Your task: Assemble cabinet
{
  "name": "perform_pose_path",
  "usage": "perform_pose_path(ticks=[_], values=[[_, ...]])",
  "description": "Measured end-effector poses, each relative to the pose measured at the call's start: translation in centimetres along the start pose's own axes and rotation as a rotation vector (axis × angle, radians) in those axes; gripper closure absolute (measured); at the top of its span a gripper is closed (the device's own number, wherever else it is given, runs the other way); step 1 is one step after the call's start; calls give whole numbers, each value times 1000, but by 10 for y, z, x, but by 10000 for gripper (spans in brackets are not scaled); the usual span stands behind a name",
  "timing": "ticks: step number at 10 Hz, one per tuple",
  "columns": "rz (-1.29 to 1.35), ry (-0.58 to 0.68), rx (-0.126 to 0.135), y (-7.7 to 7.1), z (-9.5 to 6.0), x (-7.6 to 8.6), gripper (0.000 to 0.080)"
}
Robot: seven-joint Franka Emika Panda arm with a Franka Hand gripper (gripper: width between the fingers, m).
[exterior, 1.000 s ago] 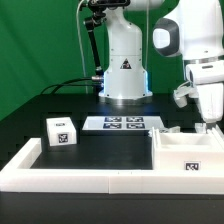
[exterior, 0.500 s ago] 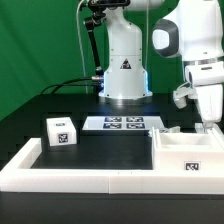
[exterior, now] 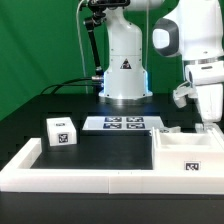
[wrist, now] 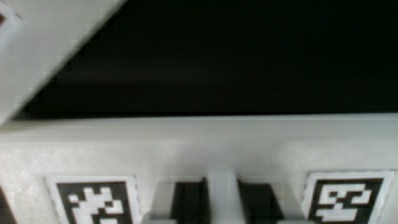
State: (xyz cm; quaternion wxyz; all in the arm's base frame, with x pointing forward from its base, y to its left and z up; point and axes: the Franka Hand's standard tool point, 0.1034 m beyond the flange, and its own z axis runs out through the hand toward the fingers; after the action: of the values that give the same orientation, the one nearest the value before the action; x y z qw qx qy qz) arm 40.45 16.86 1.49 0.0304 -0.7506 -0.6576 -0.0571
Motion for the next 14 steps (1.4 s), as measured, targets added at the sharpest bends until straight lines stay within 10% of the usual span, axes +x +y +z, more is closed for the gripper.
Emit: perform_pose_path(ticks=[6,14], values=[[-34,-68,-18,35,-46,-35,729],[-9,-70,-18,50,-48,-43,729]])
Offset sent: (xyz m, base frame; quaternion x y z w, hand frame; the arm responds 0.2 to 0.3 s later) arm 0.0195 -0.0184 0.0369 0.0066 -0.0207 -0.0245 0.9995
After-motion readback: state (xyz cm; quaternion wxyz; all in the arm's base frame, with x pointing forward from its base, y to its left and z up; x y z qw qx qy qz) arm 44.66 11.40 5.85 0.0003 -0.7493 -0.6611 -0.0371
